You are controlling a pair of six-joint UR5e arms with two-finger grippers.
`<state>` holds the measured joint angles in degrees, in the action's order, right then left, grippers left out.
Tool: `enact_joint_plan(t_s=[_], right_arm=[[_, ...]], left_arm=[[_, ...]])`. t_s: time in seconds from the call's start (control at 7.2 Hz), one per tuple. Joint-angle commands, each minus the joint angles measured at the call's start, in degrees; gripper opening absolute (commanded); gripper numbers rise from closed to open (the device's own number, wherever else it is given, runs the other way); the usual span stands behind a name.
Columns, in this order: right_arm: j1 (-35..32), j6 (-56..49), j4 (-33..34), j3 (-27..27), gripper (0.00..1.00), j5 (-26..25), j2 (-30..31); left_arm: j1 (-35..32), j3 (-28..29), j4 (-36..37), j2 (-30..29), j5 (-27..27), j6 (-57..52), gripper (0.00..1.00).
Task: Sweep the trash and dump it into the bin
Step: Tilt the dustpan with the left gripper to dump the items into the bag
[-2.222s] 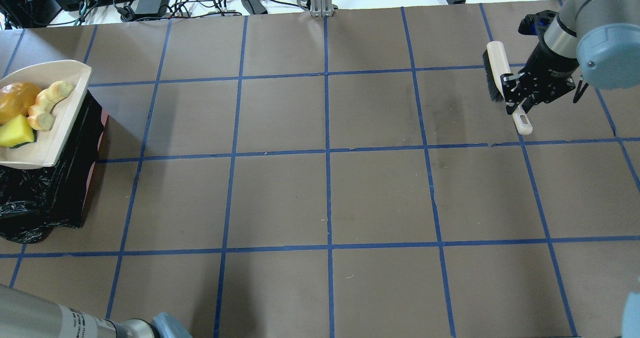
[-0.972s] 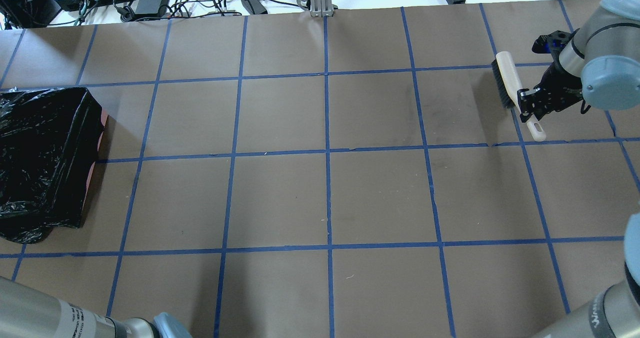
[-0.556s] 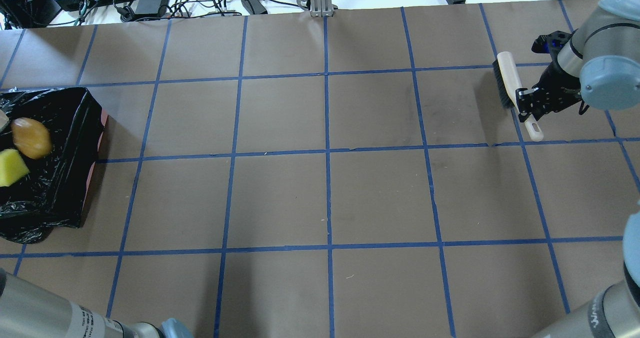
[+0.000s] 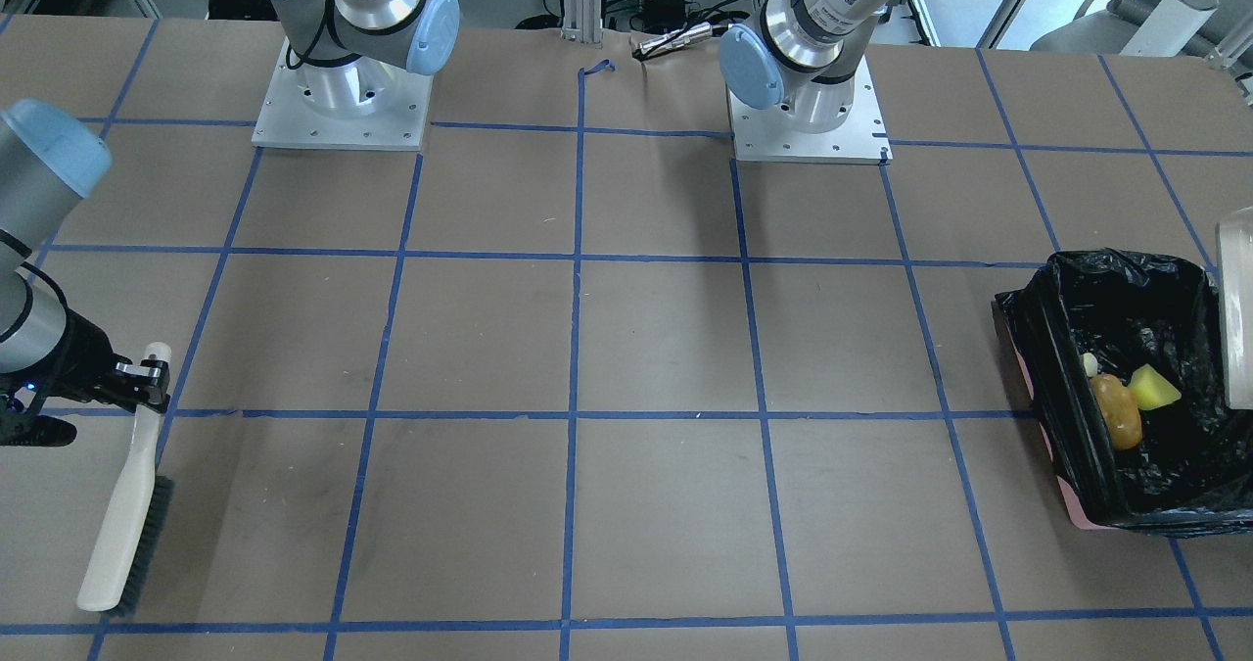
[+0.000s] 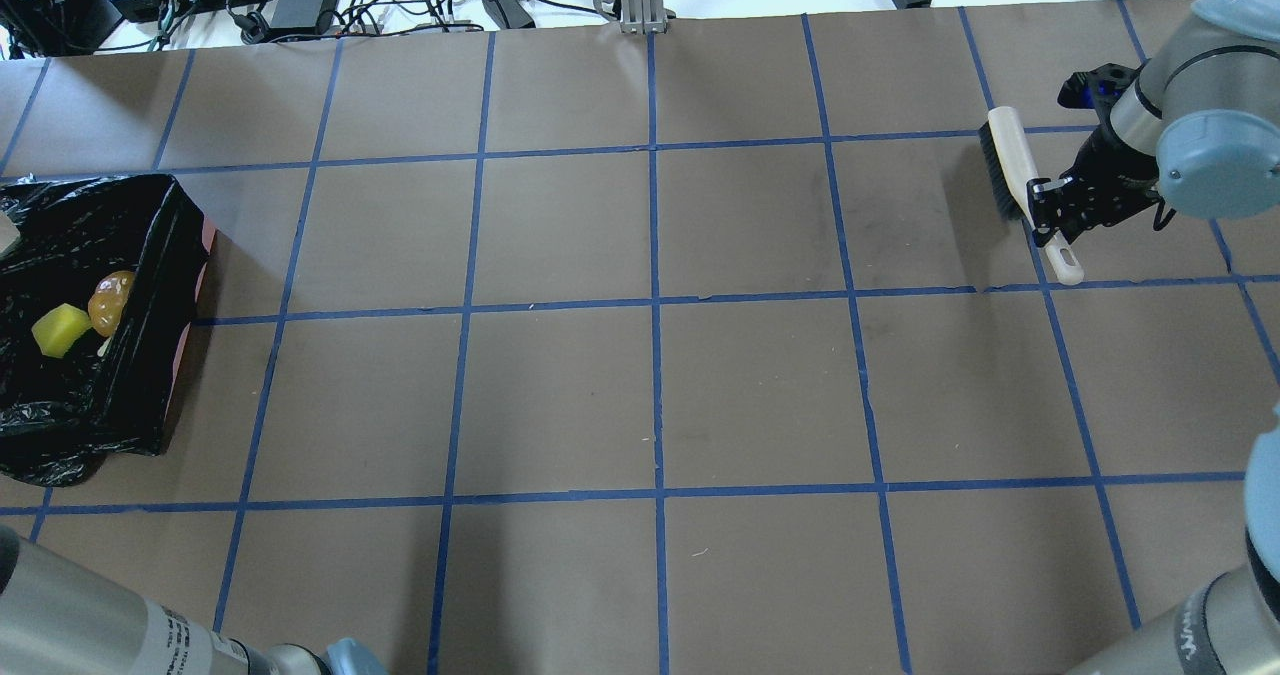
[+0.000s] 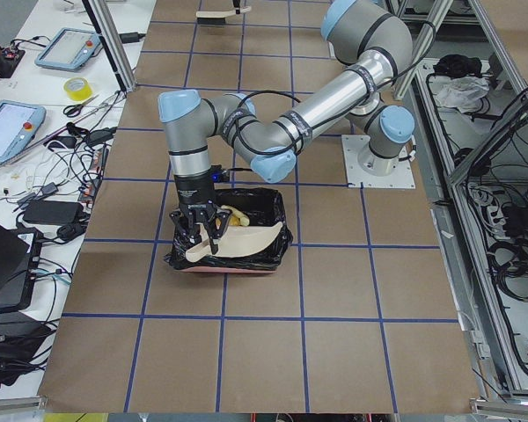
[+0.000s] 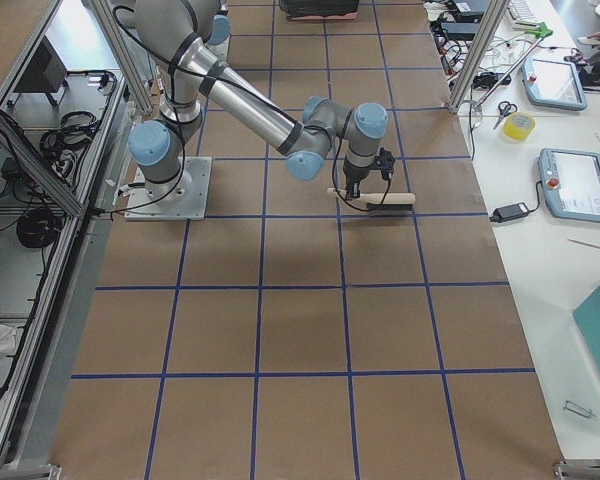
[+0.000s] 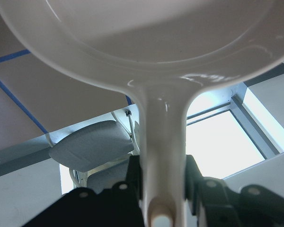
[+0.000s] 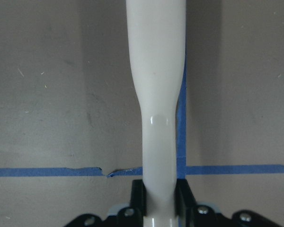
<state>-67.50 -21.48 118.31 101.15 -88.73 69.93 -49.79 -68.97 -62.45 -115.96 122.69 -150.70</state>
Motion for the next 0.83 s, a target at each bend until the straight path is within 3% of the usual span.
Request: enact_joint_plan(t_s=[0.0,0.14,0.28,0.42,0.69], right_arm=[[-0.1,0.0,0.0,0.5,0.0,0.0,-0.4],[-0.1,-0.1,0.0,0.4,0.0,-0.1,-0.1],[-0.1,-0.1,0.4,0.4,0.26,-0.2,-0.1],[-0.1,0.2,1.0,0.4,0.95,-0.1,-0.2],[-0.1,0.2,1.0,0.0,0.99,-0.6,0.1]], left_arm=[[0.3,1.2,-1.0,0.8,-7.4,-0.6,0.0],[0.3,1.4,-5.0,1.6,-11.0,-0.5,0.0],[0.2,1.5,-7.6,2.4,-15.3,-0.3,0.0],[-0.3,1.4,-11.4,2.4,-18.3,2.3,0.0],[-2.8,0.9,-16.7,2.1,-22.9,11.3,0.0]])
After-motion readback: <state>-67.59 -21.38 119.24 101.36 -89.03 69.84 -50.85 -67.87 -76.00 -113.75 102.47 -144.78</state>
